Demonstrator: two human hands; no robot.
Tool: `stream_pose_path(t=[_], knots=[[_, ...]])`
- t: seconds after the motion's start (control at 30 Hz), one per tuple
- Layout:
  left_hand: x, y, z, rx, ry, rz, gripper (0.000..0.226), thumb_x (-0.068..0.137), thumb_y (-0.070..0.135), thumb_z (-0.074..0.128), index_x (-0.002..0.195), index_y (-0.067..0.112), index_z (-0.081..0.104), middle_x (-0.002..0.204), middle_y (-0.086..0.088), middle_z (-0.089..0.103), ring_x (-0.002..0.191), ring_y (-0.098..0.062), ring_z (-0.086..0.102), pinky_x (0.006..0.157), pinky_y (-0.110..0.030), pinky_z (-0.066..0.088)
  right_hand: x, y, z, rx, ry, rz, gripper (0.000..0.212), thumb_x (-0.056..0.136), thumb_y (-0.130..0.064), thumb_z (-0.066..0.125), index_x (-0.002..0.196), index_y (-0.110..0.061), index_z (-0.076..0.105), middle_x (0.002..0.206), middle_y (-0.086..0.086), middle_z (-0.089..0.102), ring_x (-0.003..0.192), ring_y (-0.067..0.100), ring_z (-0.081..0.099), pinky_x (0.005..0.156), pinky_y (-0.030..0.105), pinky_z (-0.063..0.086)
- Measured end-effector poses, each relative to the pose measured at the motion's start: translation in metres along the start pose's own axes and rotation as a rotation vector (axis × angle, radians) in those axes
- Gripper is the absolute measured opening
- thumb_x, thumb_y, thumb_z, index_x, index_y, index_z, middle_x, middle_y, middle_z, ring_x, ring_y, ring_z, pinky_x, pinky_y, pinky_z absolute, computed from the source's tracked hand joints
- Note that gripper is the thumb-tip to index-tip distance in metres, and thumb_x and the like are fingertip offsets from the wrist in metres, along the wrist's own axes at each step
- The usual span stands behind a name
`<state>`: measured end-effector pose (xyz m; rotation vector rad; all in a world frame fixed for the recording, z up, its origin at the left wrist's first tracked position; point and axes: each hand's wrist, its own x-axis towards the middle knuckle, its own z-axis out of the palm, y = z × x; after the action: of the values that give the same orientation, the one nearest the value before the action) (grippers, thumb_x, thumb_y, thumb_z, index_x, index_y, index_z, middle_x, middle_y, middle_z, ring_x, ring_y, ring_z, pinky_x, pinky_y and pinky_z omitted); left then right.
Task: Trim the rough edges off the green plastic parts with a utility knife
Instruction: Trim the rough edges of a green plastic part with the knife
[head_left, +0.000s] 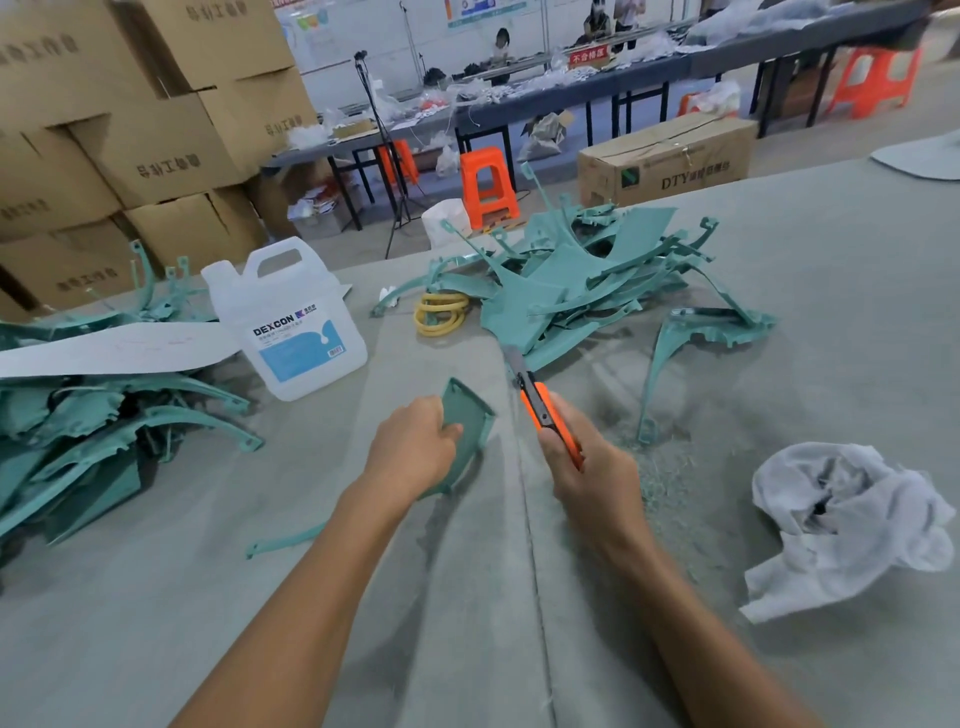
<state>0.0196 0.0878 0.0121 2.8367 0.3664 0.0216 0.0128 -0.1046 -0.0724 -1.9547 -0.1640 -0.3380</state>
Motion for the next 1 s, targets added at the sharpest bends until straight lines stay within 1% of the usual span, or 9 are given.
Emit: stream_pose_path(t=[0.13,0.27,0.37,0.47,0.53,0.67,0.83,0.93,1.0], knots=[[-0.001,0.002,0.001,-0.014,0.011,0.005,0.026,0.100,0.034,0.055,0.081,0.018,0.046,0.087,-0.008,0.059,0.084,-0.032,0.058,0.067,-0.037,0.042,-0.012,-0.008,0.011,0.005,-0.060,-0.174,0.048,0.097,-0.049,0.050,0.139,-0.070,0.036,0.083,-0.037,0.061,0.077,-0.006,0.062,0.070,0.016,0.048],[-0.004,0.001,0.000,-0.002,0.030,0.003,0.032,0.100,0.035,0.055,0.076,0.018,0.041,0.077,-0.004,0.053,0.073,-0.026,0.052,0.055,-0.035,0.030,-0.006,-0.001,0.016,-0.168,-0.122,-0.118,0.048,0.099,-0.031,0.055,0.141,-0.053,0.048,0.079,-0.002,0.068,0.076,0.025,0.065,0.061,0.031,0.033],[-0.006,0.001,0.001,-0.005,0.033,0.007,0.031,0.100,0.035,0.055,0.076,0.018,0.041,0.078,-0.004,0.054,0.075,-0.028,0.054,0.059,-0.037,0.034,-0.006,-0.001,0.014,-0.146,-0.056,-0.125,0.049,0.099,-0.030,0.056,0.142,-0.052,0.047,0.068,-0.007,0.052,0.063,0.018,0.054,0.059,0.028,0.032],[-0.006,0.003,0.002,-0.017,0.023,0.023,0.023,0.099,0.033,0.055,0.086,0.015,0.053,0.086,-0.009,0.062,0.082,-0.031,0.059,0.072,-0.040,0.049,-0.017,-0.010,0.013,-0.057,0.028,-0.237,0.054,0.099,-0.037,0.056,0.146,-0.054,0.035,0.088,-0.011,0.064,0.074,0.014,0.056,0.061,0.023,0.035],[-0.004,0.002,0.003,-0.030,0.027,0.026,0.021,0.099,0.033,0.055,0.091,0.013,0.055,0.089,-0.009,0.064,0.087,-0.034,0.061,0.077,-0.042,0.051,-0.020,-0.011,0.015,-0.042,-0.017,-0.257,0.053,0.100,-0.040,0.054,0.146,-0.058,0.033,0.086,-0.017,0.058,0.070,0.012,0.053,0.060,0.024,0.036],[-0.007,0.000,0.004,-0.010,0.042,0.015,0.029,0.099,0.035,0.054,0.079,0.017,0.043,0.079,-0.005,0.055,0.083,-0.034,0.058,0.065,-0.037,0.039,-0.011,0.003,0.015,-0.220,-0.094,-0.152,0.052,0.099,-0.036,0.054,0.145,-0.056,0.042,0.083,0.003,0.070,0.078,0.028,0.065,0.061,0.033,0.037],[-0.019,0.007,-0.004,-0.011,-0.037,0.088,0.014,0.098,0.026,0.050,0.094,0.015,0.042,0.085,-0.007,0.057,0.081,-0.030,0.057,0.067,-0.039,0.043,-0.013,-0.005,0.013,-0.176,-0.005,-0.147,0.049,0.100,-0.042,0.055,0.148,-0.046,0.043,0.093,-0.005,0.071,0.085,0.024,0.067,0.065,0.034,0.042],[-0.043,0.014,-0.003,-0.012,-0.170,0.200,0.016,0.094,0.016,0.044,0.105,0.020,0.033,0.079,-0.005,0.052,0.072,-0.027,0.056,0.060,-0.040,0.040,-0.012,-0.015,0.010,0.144,0.020,-0.056,0.029,0.085,-0.060,0.069,0.108,-0.050,0.054,0.078,-0.023,0.059,0.068,0.003,0.057,0.060,0.021,0.041],[-0.061,0.018,-0.001,0.098,-0.202,0.275,0.027,0.093,0.012,0.042,0.114,0.023,0.030,0.076,-0.003,0.048,0.074,-0.032,0.054,0.061,-0.040,0.037,-0.010,-0.020,0.007,0.244,0.039,-0.039,0.036,0.074,-0.062,0.076,0.091,-0.048,0.048,0.071,-0.021,0.051,0.060,0.004,0.049,0.054,0.013,0.037]])
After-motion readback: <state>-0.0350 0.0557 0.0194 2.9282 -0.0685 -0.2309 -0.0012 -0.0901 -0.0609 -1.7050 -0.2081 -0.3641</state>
